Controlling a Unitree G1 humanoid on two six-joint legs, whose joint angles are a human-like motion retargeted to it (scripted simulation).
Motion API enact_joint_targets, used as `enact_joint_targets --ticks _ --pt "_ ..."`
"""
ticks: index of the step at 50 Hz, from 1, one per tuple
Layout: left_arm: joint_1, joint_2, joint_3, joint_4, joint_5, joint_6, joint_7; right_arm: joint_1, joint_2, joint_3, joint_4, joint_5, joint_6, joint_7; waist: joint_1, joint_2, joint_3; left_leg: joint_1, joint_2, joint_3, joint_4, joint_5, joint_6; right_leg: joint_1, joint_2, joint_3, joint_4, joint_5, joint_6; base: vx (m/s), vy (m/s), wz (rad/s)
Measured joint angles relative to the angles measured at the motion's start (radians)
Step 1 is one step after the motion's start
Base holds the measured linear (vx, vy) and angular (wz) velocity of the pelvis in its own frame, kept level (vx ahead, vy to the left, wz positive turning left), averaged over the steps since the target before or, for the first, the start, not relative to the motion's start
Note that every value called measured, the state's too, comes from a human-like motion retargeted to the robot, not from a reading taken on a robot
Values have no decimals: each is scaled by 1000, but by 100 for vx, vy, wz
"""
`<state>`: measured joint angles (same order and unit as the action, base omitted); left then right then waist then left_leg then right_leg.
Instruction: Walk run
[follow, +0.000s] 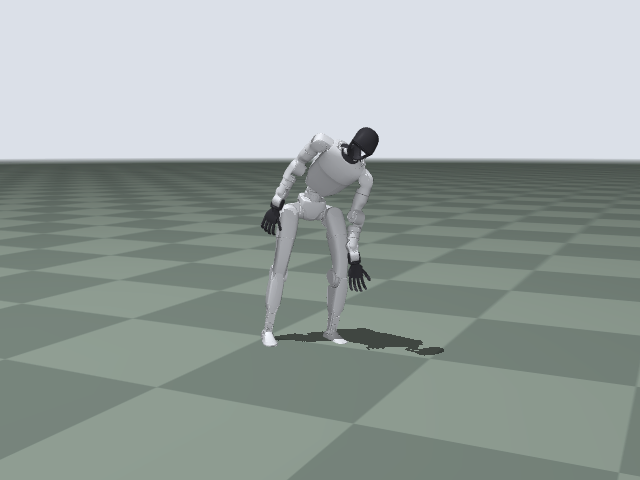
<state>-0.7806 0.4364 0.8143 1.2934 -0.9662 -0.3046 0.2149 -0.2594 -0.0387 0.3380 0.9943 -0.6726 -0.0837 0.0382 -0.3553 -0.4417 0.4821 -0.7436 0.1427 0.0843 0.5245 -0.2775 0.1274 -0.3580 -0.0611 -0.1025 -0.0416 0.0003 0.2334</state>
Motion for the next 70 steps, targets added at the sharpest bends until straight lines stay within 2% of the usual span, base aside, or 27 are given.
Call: enact_joint_targets --ticks 7,15,21,31,35,43,48,55,59,65,68,70 --pt "-20 0 -2 7 1 14 3 -11 -3 -5 -16 25 6 16 7 1 11 -9 -20 -25 10 -1 8 -6 -3 7 2 6 6 0 2 -3" --pt "-28 -16 -12 -17 0 -18 26 -8 -9 10 -68 16 2 1 4 0 20 -12 -24 -19 9 1 10 -12 -11 1 3 18 16 0 0 0" --pt "-3 -35 -12 -35 17 -63 -26 -5 -10 8 -62 9 1 7 -1 1 19 1 -27 -14 -1 1 7 -8 -21 -6 8 22 19 0 1 0" --pt "73 -25 3 79 88 -38 -17 13 -20 10 -1 -1 2 21 -6 16 -17 57 -32 38 -39 -1 11 12 -51 -40 11 32 22 2 1 3" --pt "166 -38 -41 108 161 -20 -54 29 -32 -2 34 -17 -1 32 -8 40 -51 102 -49 68 -79 8 15 22 -69 -56 22 53 18 11 3 7" --pt "431 -104 -193 122 431 -1 -156 63 -53 -70 117 -47 22 65 -4 104 -146 253 -76 151 -189 38 18 71 -97 -98 52 102 -2 15 3 -30" --pt "584 -164 -272 95 586 29 -181 113 -60 -127 151 -43 28 43 20 148 -219 362 -82 224 -266 58 11 104 -99 -184 77 121 -58 19 0 -70" --pt "728 -213 -512 43 688 62 -258 205 -97 -213 211 -50 23 -10 66 236 -311 491 -94 303 -359 80 -9 157 -110 -393 94 98 -141 17 -2 -63" --pt "807 -231 -610 -51 716 61 -309 234 -97 -259 285 -64 34 -40 45 276 -360 556 -102 329 -415 94 -28 172 -100 -354 101 63 -177 10 -9 -26" --pt "886 -271 -688 -165 800 44 -293 256 -99 -318 399 -58 53 -19 -4 348 -427 632 -100 353 -483 120 -64 177 -69 -242 124 3 -218 8 -19 -31" --pt "902 -299 -712 -202 826 41 -291 275 -98 -347 436 -53 57 -17 -1 379 -456 658 -82 377 -488 133 -87 188 -40 -203 125 -14 -246 11 -23 -64" --pt "907 -320 -714 -218 824 42 -314 282 -97 -362 463 -53 59 -19 39 381 -483 675 -71 438 -479 136 -108 204 6 -163 107 -29 -287 15 -16 -129"
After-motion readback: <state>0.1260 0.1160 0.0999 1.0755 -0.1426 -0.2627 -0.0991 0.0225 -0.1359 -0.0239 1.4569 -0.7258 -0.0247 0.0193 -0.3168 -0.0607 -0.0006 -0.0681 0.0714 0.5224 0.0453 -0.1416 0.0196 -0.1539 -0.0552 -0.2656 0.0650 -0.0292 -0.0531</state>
